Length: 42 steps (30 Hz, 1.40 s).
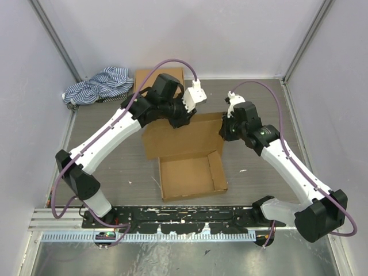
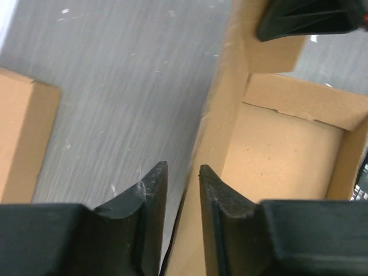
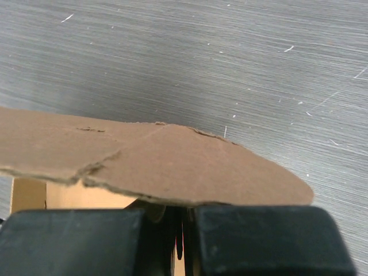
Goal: Fold the paper box
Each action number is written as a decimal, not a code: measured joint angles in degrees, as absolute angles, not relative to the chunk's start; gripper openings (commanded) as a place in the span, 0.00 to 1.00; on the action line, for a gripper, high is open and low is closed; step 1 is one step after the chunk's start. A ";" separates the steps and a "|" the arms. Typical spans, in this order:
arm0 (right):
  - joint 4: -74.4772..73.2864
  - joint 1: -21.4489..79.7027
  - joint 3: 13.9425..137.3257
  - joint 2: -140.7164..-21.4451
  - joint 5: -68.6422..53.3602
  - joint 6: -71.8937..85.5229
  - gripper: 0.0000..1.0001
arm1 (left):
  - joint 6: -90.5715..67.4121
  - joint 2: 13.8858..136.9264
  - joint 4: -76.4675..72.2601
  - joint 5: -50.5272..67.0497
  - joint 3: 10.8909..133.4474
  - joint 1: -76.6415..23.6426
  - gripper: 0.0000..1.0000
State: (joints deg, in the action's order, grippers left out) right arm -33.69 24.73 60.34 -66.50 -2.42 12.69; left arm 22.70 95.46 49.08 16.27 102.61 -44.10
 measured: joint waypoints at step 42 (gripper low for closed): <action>-33.45 25.02 59.27 -64.53 -1.61 10.68 0.01 | 4.40 71.90 20.93 -5.69 62.67 -32.08 0.75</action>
